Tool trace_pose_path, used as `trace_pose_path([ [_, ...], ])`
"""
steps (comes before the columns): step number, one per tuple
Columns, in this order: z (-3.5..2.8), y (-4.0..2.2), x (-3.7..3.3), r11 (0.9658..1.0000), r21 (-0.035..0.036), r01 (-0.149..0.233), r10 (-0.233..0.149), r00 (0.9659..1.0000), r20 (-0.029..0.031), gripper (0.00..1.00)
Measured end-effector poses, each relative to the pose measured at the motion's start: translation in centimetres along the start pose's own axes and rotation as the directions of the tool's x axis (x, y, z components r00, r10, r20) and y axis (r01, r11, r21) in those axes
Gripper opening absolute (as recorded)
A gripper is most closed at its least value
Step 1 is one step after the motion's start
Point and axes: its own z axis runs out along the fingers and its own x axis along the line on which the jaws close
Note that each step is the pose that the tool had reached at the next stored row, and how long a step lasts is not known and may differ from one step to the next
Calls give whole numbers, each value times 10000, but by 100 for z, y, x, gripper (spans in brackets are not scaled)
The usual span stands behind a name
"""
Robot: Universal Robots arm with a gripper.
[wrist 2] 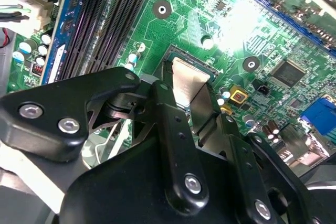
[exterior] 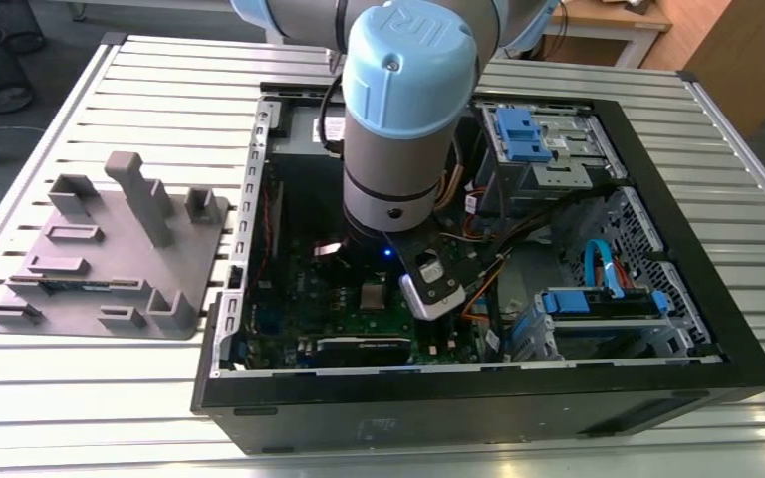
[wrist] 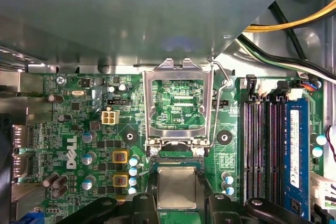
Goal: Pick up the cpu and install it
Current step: 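Place the cpu into insertion slot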
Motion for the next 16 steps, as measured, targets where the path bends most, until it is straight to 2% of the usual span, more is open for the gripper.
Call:
trace_pose_path([
  [16, 13, -1, -5, 10000, 2, -14, 14, 10000, 1, 38],
])
